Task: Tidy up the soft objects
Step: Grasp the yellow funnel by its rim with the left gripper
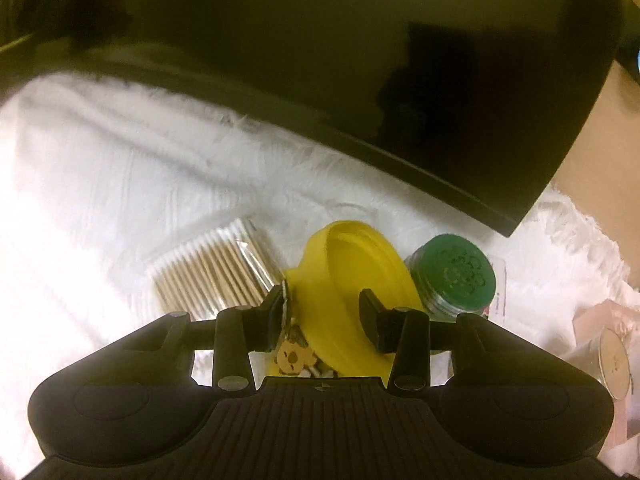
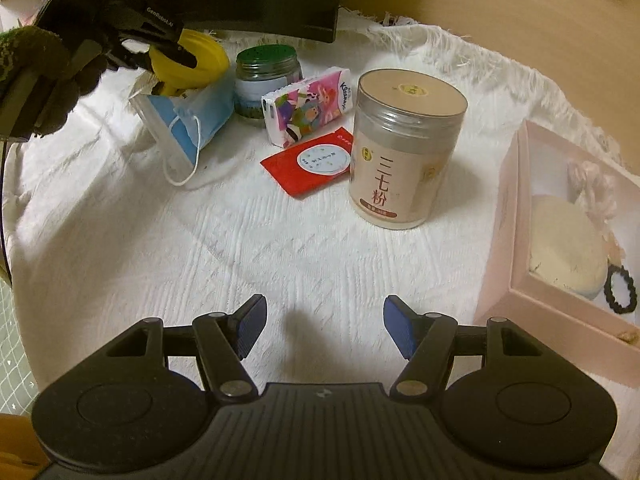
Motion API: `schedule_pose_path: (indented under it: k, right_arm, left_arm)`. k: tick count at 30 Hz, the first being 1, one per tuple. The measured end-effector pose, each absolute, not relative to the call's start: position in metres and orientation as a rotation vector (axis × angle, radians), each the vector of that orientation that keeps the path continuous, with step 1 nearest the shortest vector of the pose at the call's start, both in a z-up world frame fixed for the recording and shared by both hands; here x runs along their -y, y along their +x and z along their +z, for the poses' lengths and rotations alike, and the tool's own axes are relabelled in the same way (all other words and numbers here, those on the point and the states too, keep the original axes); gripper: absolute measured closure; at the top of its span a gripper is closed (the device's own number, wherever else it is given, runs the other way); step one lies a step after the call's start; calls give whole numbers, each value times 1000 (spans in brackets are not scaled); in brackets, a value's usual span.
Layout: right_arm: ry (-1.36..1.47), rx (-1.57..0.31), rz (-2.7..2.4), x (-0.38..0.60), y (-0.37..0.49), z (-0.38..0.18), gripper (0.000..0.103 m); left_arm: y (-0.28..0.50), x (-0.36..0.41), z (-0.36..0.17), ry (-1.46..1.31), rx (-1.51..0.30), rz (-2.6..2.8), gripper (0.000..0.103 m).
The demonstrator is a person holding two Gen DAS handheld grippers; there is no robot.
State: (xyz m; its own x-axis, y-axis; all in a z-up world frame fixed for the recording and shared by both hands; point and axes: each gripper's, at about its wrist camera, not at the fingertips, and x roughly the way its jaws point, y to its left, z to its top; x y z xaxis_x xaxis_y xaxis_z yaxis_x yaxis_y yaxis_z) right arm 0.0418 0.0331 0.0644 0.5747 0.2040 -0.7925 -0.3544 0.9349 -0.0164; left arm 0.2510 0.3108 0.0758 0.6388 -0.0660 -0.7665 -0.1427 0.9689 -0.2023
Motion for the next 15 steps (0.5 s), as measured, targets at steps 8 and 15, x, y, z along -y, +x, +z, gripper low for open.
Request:
schedule_pose_path:
  k: [8, 15]
  right_arm:
    - [-209, -855, 327, -38, 40, 73, 37]
    - [-216, -713, 404, -60, 78, 123, 37]
  left_arm:
    - [226, -316, 77, -283, -790, 75, 90]
    - [176, -343, 121, -331, -594, 5, 91]
